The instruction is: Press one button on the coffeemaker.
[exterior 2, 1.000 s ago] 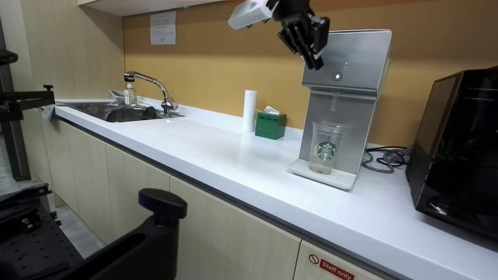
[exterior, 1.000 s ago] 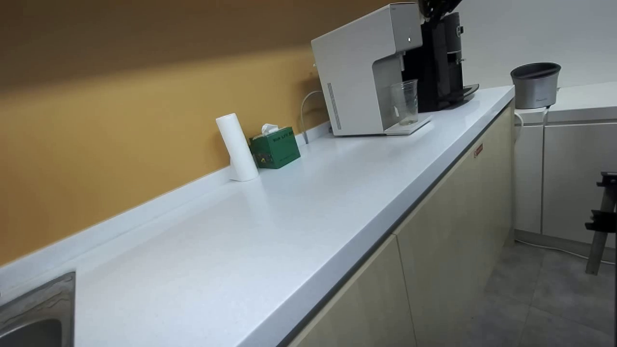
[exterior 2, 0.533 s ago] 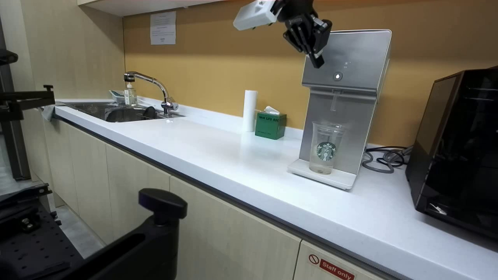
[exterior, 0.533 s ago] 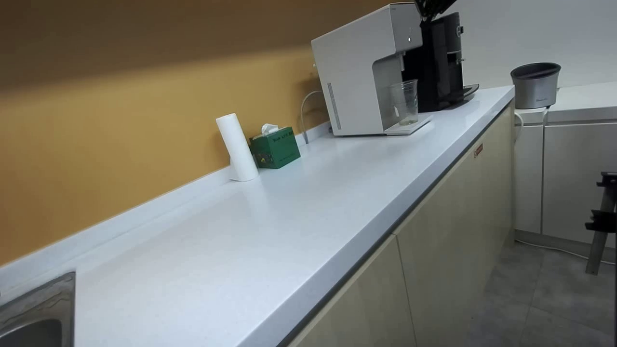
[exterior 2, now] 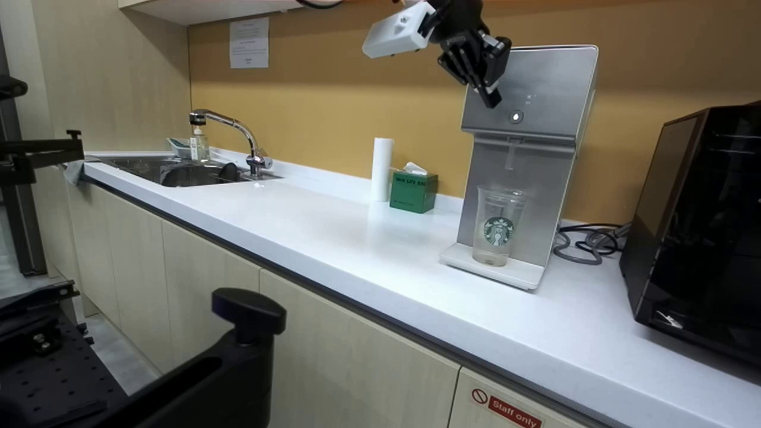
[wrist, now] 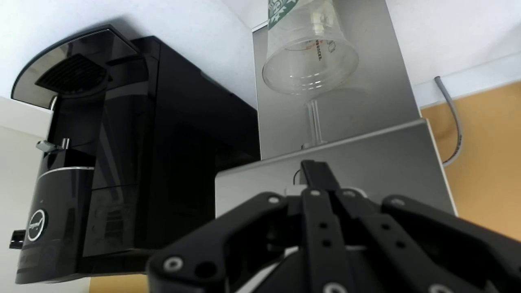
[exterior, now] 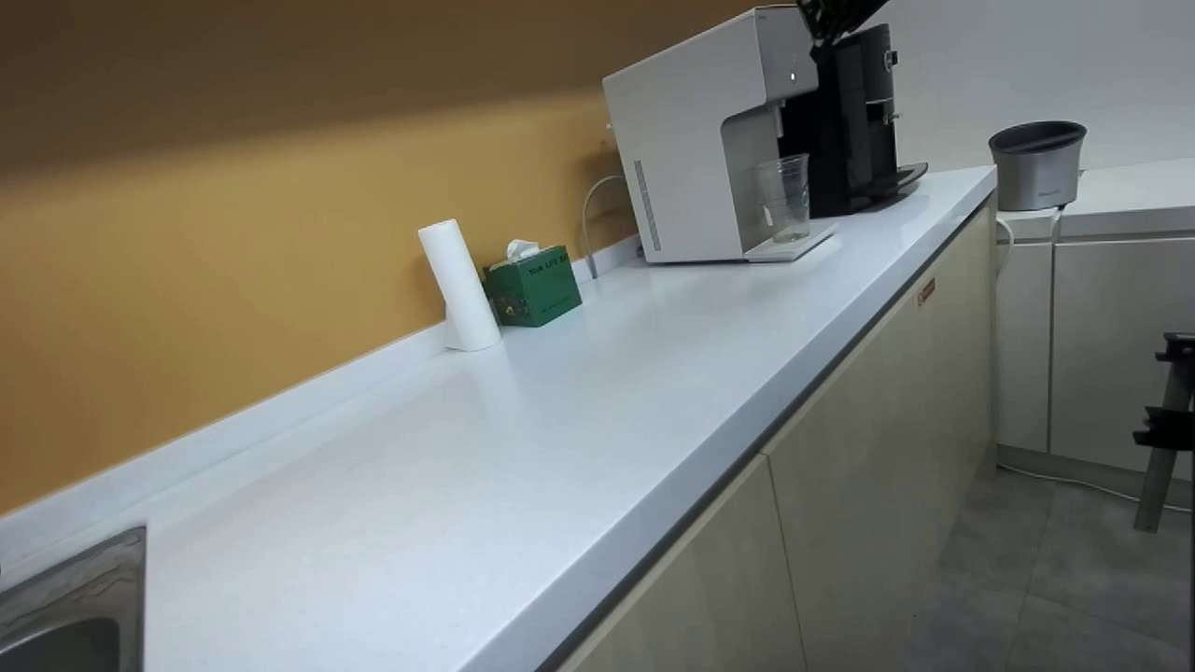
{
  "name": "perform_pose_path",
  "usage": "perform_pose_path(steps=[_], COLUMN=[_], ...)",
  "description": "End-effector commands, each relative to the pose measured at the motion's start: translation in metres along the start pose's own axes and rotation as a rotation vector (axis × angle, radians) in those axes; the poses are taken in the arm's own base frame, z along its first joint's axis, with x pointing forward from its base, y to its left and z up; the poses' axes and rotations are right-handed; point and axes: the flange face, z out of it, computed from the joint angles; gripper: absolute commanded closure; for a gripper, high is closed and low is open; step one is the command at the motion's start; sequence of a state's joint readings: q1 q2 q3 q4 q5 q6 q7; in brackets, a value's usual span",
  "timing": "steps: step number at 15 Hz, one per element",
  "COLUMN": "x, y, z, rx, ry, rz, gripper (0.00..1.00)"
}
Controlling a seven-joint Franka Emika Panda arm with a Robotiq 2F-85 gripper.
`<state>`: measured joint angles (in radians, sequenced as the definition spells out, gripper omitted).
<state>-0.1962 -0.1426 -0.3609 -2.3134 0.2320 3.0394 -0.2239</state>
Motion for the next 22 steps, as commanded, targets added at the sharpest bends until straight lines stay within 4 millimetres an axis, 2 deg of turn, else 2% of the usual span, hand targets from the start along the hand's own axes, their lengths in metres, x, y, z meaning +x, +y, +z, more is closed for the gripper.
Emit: perform_pose_path(steps=[1,8,12,22], x=[0.008,0.013,0.016,0.022], y=[-0.005,-0.003,0.007,0.036], z=[0.005,0.003,0.005,0.028], rx=[0.011,0.047,0.077,0.164], ry=[0.026,0.046,0.019,-0.001], rz=[0.01,0.053,-0.033,-0.084], gripper=[1.0,1.0,1.0,1.0])
